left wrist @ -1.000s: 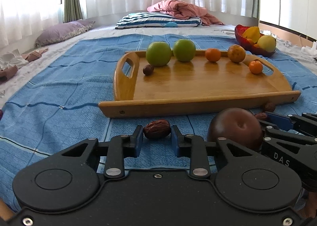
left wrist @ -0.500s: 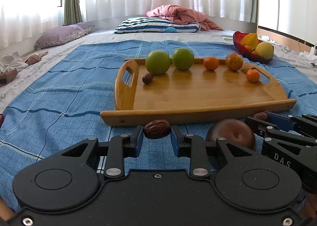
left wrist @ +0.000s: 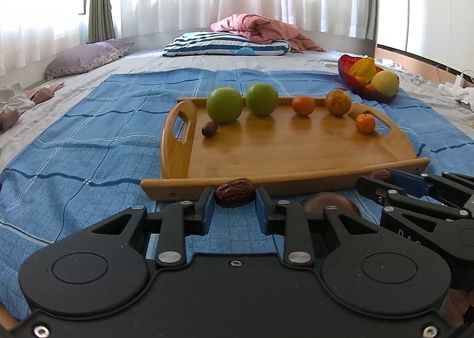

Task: Organize fruits
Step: 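Carry the date with the left tool while the right tool carries its date over the tray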

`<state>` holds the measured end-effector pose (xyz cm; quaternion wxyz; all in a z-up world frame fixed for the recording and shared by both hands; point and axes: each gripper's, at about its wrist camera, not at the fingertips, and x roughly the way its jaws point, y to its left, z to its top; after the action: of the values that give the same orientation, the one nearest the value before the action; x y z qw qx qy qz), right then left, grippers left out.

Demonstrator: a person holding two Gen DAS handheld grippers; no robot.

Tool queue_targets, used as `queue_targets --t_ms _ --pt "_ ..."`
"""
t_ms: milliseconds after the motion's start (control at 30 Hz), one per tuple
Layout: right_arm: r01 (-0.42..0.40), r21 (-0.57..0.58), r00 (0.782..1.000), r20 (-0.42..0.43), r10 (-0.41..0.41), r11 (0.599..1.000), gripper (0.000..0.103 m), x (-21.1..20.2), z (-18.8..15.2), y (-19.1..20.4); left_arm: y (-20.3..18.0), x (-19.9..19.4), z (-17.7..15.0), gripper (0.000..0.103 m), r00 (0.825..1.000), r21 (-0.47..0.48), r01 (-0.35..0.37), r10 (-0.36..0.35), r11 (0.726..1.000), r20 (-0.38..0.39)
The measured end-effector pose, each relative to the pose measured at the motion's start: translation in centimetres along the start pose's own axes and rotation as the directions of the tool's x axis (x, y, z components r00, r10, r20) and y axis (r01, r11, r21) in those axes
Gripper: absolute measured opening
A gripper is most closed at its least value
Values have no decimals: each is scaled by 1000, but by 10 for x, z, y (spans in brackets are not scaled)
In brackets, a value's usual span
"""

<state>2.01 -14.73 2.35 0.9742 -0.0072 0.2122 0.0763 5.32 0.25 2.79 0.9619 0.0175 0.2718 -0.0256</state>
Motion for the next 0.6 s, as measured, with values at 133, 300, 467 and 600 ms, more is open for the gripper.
queue_targets --t_ms 133,300,467,600 --pt "3 1 1000 1 -3 1000 34 0 2 -2 -2 0 4 28 1000 5 9 -9 1000 2" --pt "9 3 1000 10 -9 1000 34 0 6 -4 -5 2 10 28 1000 12 24 -24 1000 0" --pt "10 11 1000 19 -10 1000 34 2 12 -7 -6 6 17 28 999 3 42 -42 999 0" --pt "10 17 1000 20 -10 1000 34 5 15 -9 -6 9 24 28 998 -10 61 -61 998 1"
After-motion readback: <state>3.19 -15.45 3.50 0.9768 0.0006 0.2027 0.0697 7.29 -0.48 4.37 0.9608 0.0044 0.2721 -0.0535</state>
